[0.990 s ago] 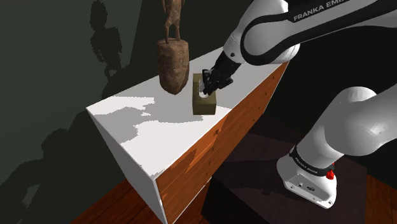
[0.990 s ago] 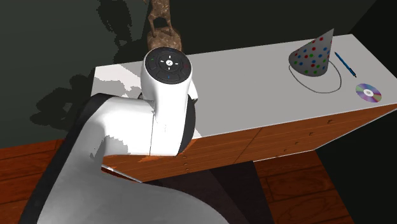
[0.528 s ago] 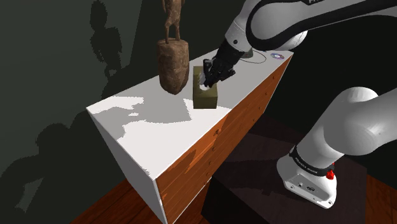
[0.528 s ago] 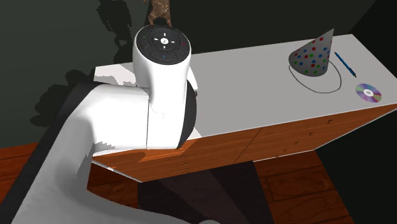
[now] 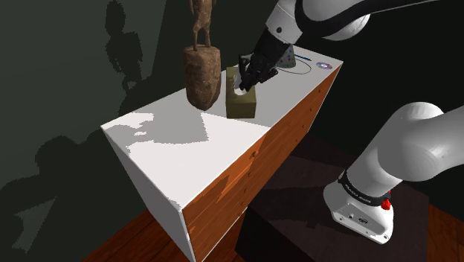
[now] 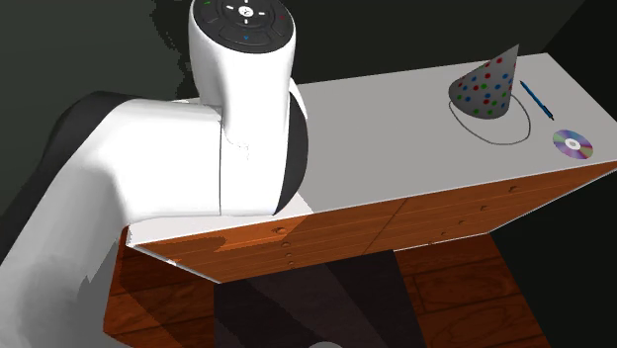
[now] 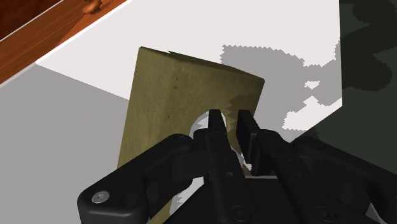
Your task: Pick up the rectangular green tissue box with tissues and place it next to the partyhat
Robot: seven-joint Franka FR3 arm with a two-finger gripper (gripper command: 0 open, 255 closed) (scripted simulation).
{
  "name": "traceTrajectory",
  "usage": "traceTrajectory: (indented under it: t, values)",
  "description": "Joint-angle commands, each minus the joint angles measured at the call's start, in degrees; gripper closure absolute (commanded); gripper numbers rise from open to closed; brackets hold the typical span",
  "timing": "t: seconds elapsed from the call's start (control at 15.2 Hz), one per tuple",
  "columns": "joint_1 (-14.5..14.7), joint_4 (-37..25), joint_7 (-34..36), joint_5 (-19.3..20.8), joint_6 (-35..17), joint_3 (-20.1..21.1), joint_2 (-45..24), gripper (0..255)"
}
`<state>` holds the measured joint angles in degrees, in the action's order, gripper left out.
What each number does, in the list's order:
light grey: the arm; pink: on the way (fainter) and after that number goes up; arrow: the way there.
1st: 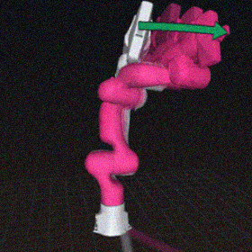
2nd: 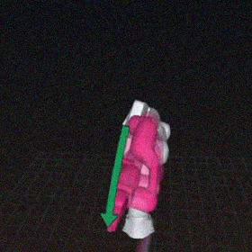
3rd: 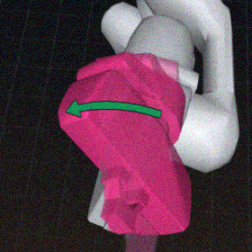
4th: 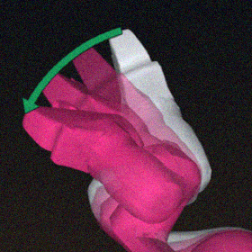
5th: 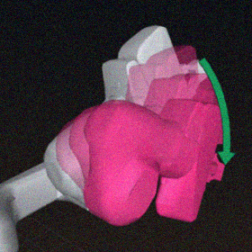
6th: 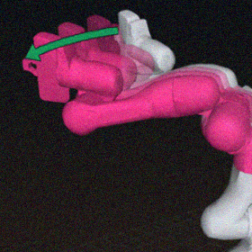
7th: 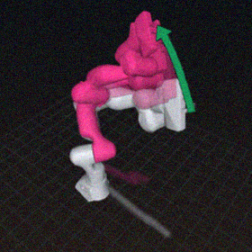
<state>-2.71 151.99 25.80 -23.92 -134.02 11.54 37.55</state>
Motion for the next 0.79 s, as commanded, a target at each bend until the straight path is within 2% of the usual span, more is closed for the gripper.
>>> traceTrajectory:
  t: [0.0,0.73]
  values:
    - [-0.3,-1.2,0.5,0.6,2.0,-0.2,0.7,255]
    - [-1.3,-8.6,2.7,2.8,10.8,-1.1,2.3,255]
